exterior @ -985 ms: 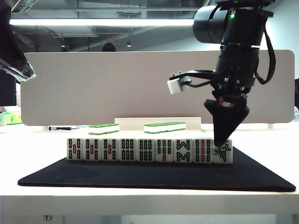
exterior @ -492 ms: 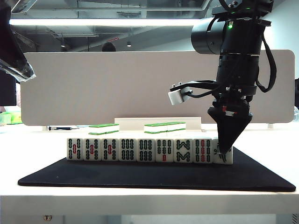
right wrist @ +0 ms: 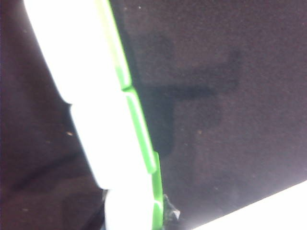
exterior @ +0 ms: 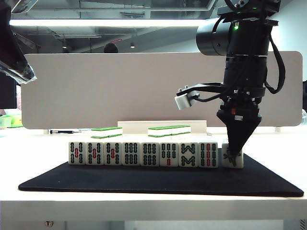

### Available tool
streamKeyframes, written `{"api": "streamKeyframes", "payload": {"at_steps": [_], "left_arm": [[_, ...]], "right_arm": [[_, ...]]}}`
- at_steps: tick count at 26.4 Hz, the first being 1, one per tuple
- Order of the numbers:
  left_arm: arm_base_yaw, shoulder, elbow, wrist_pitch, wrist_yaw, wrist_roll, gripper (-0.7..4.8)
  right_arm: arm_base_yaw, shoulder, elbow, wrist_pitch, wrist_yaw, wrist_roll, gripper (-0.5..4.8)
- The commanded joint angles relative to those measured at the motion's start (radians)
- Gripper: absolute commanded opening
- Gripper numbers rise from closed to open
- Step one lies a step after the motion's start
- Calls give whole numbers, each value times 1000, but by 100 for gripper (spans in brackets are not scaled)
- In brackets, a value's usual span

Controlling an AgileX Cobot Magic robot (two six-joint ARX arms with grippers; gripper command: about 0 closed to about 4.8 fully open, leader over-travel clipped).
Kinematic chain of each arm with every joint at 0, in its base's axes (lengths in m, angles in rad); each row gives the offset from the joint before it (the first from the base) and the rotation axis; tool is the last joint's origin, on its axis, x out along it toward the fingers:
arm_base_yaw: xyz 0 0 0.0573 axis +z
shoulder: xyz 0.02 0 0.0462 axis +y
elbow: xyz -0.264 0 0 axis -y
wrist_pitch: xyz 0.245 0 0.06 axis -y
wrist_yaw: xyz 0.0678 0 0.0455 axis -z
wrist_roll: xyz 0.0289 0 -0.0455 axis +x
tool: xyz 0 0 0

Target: Take a mahjong tile from your hand cards and play it out.

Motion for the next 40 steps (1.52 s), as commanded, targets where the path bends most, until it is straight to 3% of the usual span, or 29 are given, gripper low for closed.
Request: {"api": "streamKeyframes", "payload": {"at_steps": [1, 8, 18, 21, 24, 31, 35, 40], "left_arm": [[0, 0, 6, 2, 1, 0, 30], [0, 0, 6, 2, 2, 0, 30], [0, 0, 6, -32, 3, -1, 30], [0, 0, 6, -35, 3, 0, 30], [0, 0, 6, -35, 4, -1, 30], [0, 0, 6, -35, 4, 0, 30], [0, 0, 6, -34, 4, 0, 30], [0, 0, 6, -34, 4, -1, 30]], "right_arm": [[2, -6, 8, 11, 70, 0, 70], [2, -8, 9, 89, 106, 4, 70], [2, -8, 13, 385, 110, 138, 70], [2, -8, 48, 431, 90, 285, 70], [2, -8, 83, 470, -31, 422, 30], [2, -7, 90, 589, -241, 709, 30], [1, -5, 90, 667, -262, 874, 50], [-1, 8, 90, 750, -260, 964, 68]]}}
